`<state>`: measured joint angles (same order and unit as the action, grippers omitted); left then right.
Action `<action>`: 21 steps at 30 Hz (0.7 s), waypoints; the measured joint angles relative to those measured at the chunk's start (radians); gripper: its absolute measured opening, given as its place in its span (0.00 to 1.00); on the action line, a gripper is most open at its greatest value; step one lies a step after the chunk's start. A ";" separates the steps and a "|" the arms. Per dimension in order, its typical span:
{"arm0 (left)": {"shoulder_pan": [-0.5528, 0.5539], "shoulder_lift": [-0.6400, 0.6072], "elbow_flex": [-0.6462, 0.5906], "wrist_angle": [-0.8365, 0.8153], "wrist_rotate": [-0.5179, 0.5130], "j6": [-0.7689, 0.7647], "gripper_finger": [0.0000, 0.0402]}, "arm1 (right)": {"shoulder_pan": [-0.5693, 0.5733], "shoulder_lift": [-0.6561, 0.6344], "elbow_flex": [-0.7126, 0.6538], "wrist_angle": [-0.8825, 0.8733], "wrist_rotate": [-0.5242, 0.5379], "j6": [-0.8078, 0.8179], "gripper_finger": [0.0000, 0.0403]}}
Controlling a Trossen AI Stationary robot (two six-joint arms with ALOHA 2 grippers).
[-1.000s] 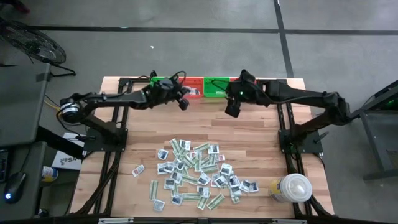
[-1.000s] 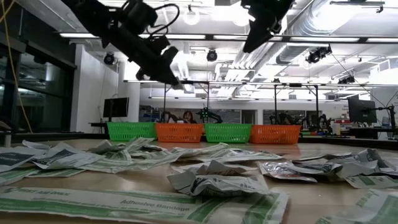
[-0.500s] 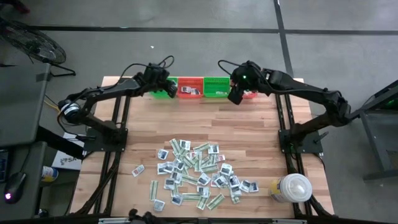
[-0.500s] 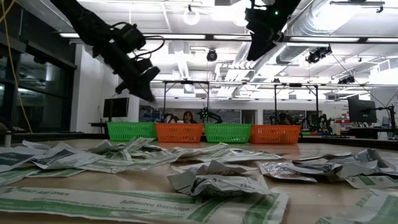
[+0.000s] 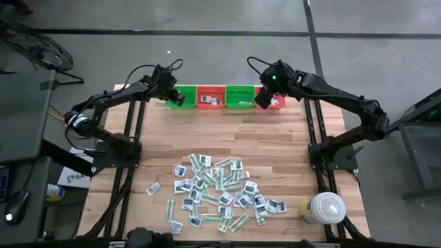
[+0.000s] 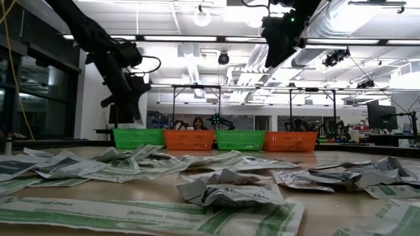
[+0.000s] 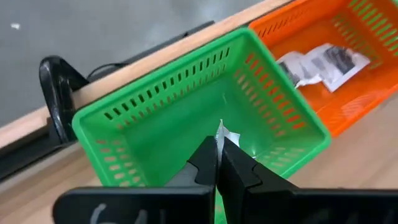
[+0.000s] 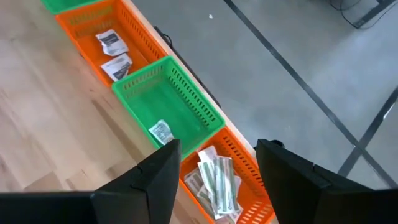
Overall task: Pick & Place First Aid Supplies
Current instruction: Put the blue alcohol pad in the left green bin
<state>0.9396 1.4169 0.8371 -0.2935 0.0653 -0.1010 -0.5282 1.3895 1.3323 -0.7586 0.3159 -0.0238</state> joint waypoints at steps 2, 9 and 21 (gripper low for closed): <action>0.009 0.013 0.000 -0.002 0.013 0.008 0.00 | -0.009 0.000 0.000 0.002 -0.004 0.001 0.51; 0.039 0.074 0.000 0.013 0.102 -0.006 0.00 | -0.037 0.000 0.000 0.053 -0.015 -0.001 0.51; 0.036 0.104 0.000 0.015 0.115 -0.065 0.03 | -0.064 0.000 0.000 0.082 -0.067 -0.002 0.51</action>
<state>0.9753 1.5211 0.8371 -0.2788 0.1804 -0.1664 -0.5919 1.3899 1.3323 -0.6769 0.2486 -0.0261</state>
